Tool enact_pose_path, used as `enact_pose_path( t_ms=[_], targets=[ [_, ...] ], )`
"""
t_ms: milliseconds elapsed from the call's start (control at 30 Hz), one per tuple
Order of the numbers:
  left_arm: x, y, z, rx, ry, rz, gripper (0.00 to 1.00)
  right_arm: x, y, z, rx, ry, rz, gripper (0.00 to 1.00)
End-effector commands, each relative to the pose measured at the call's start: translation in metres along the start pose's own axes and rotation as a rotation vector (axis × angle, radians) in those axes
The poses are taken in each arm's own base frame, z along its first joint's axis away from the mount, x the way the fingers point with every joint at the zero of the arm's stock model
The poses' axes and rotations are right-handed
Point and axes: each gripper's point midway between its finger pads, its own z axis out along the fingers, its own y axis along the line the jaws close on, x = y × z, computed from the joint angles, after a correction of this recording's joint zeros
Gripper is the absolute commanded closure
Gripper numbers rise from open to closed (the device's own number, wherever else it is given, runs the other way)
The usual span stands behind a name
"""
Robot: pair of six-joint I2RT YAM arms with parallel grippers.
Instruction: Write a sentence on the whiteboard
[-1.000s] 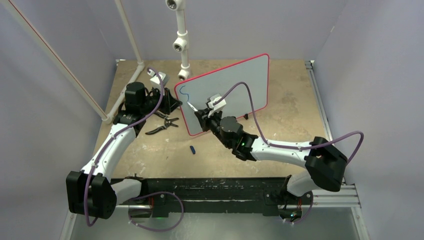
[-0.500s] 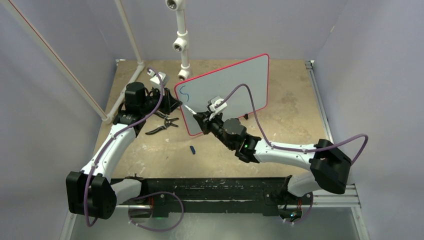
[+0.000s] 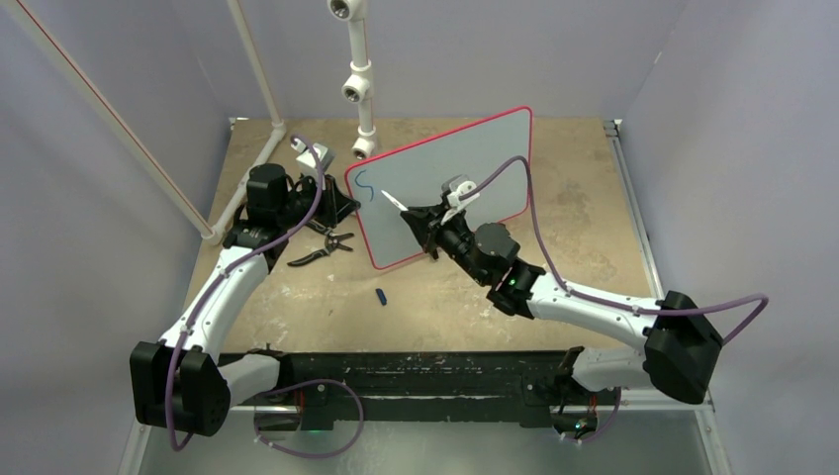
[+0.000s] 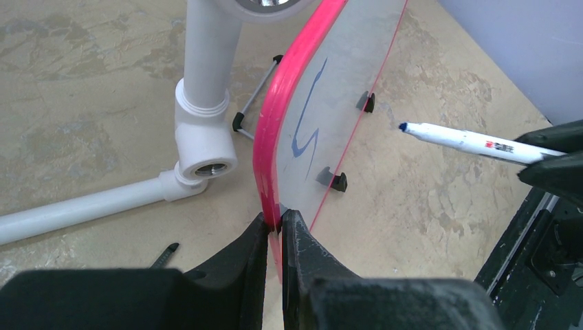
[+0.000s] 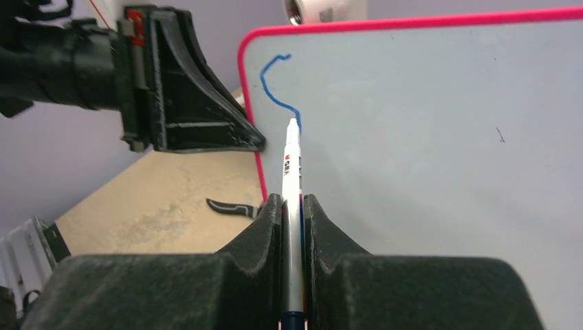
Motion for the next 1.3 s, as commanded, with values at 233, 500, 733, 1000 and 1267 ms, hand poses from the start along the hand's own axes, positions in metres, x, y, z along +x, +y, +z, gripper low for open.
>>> enact_pose_path(
  t_ms=[233, 500, 733, 1000, 1267],
  targets=[
    [-0.006, 0.007, -0.002, -0.039, -0.024, 0.034, 1.0, -0.007, -0.005, 0.007, -0.071, -0.024, 0.001, 1.0],
    [-0.005, 0.006, -0.001, -0.034, -0.021, 0.033, 1.0, -0.011, -0.006, 0.02, -0.051, -0.043, -0.008, 1.0],
    [-0.005, 0.007, -0.001, -0.034, -0.019, 0.032, 1.0, -0.019, -0.014, 0.029, -0.007, -0.07, -0.015, 1.0],
    [-0.005, 0.007, 0.0, -0.032, -0.017, 0.031, 1.0, -0.012, -0.02, 0.038, 0.013, -0.052, -0.026, 1.0],
    [-0.005, 0.006, 0.0, -0.03, -0.018, 0.031, 1.0, 0.008, -0.029, 0.037, 0.052, -0.006, -0.036, 1.0]
  ],
)
